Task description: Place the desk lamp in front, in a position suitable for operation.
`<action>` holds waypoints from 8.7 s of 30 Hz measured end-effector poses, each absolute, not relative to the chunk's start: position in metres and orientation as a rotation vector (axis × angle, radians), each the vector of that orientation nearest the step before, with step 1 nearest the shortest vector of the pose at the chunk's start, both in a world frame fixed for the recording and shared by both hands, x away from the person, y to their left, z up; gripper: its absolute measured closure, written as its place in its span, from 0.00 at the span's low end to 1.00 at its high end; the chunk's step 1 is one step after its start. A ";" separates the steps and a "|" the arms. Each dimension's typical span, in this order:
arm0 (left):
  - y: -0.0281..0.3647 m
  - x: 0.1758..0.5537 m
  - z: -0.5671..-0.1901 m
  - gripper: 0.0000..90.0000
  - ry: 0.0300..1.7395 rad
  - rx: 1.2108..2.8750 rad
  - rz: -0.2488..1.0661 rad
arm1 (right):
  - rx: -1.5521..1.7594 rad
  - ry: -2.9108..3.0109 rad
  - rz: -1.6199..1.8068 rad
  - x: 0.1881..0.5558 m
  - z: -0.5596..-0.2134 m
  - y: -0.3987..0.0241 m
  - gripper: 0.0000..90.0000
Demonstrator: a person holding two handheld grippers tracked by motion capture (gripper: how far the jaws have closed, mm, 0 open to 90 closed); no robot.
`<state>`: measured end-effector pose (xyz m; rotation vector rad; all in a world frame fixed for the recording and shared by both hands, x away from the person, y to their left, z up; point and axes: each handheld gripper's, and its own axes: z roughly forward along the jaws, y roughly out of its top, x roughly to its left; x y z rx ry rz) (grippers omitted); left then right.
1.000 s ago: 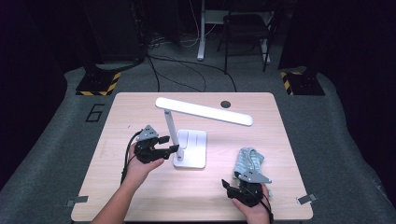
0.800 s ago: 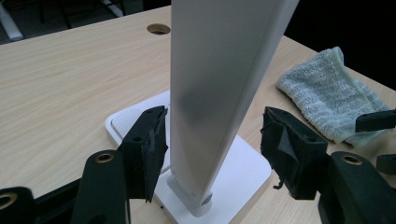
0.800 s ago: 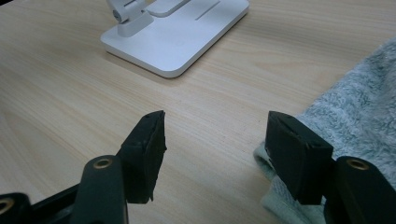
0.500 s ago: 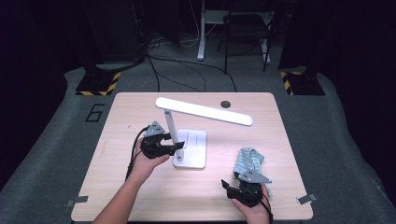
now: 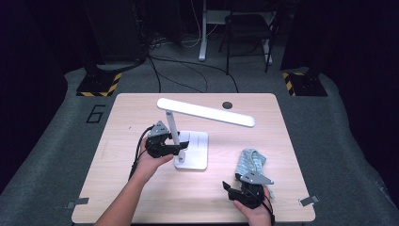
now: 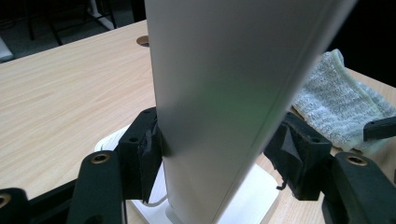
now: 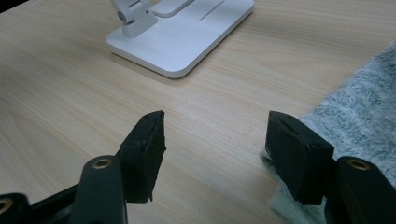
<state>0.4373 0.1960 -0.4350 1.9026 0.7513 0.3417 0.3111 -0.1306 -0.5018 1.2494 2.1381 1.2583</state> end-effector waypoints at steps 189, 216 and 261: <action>0.230 0.319 -0.384 0.50 0.550 1.908 0.259 | 1.540 2.007 0.961 0.364 -0.509 -0.194 0.48; 0.230 0.317 -0.380 0.48 0.548 1.891 0.255 | 1.582 2.044 1.011 0.366 -0.517 -0.194 0.52; 0.225 0.312 -0.384 0.58 0.485 1.871 0.259 | 1.109 2.332 1.356 0.326 -0.486 -0.081 0.73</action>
